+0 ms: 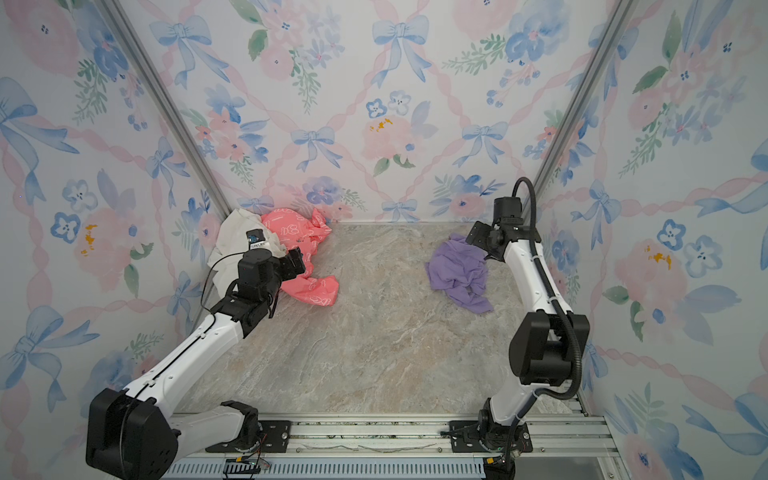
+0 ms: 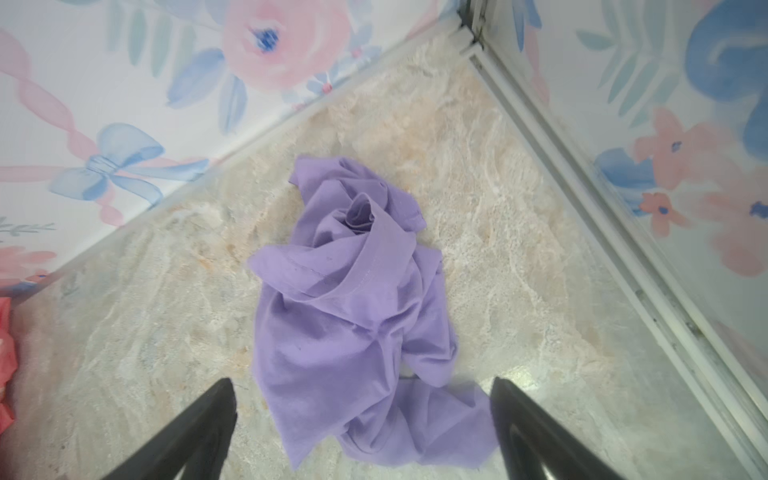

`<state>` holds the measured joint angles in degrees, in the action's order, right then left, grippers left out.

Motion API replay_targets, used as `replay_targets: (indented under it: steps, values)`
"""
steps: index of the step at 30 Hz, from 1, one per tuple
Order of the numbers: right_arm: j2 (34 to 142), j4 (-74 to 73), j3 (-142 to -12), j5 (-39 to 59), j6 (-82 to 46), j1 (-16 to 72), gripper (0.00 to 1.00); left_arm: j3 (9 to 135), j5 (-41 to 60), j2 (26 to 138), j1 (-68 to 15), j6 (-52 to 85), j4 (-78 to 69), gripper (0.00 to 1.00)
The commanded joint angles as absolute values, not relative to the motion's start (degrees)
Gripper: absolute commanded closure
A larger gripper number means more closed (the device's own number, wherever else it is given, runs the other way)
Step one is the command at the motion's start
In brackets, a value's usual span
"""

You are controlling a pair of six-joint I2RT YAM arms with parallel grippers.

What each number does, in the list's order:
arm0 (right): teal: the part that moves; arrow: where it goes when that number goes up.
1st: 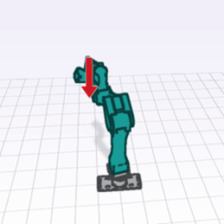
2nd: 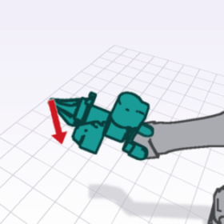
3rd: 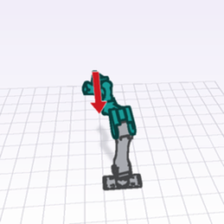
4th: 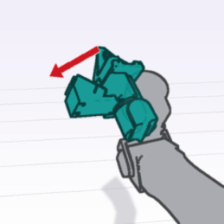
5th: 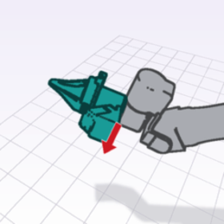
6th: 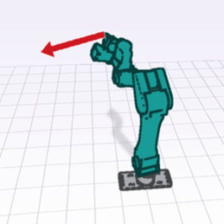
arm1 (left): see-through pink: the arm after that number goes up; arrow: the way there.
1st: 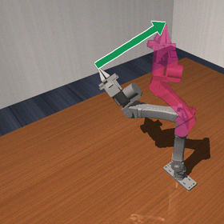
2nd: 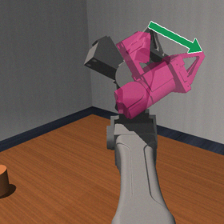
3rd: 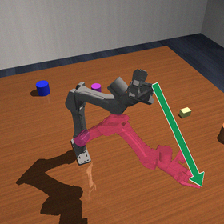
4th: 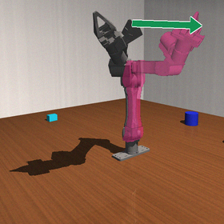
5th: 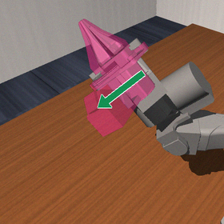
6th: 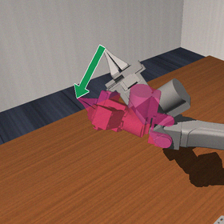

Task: Pick out a specific cloth from the pile

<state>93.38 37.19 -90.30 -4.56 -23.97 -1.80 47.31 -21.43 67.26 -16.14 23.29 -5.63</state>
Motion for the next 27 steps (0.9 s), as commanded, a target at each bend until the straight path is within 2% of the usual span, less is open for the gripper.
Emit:
replay_targets:
  steps: [1,6,12,20,27]
  values:
    - [86.0,30.0,-82.1,-6.5,-20.7,-0.8,0.03,41.7,-25.3,65.1,-14.4,22.1,-14.8,0.02]
    - [73.9,16.9,-66.8,-8.5,-17.1,-1.2,0.03,32.6,-26.7,63.8,-11.6,21.6,-21.8,0.02]
    - [68.2,8.1,-53.4,-5.9,-10.0,-1.7,0.03,25.9,-28.4,66.9,-9.0,18.9,-28.7,0.02]
    - [72.6,-5.3,-40.5,-5.9,-9.0,-2.2,0.03,20.3,-25.1,74.2,-6.1,13.4,-45.4,0.02]
    - [82.3,-14.2,-38.5,-5.1,-8.6,-2.2,0.03,15.1,-21.9,77.4,-5.1,11.5,-54.1,0.02]
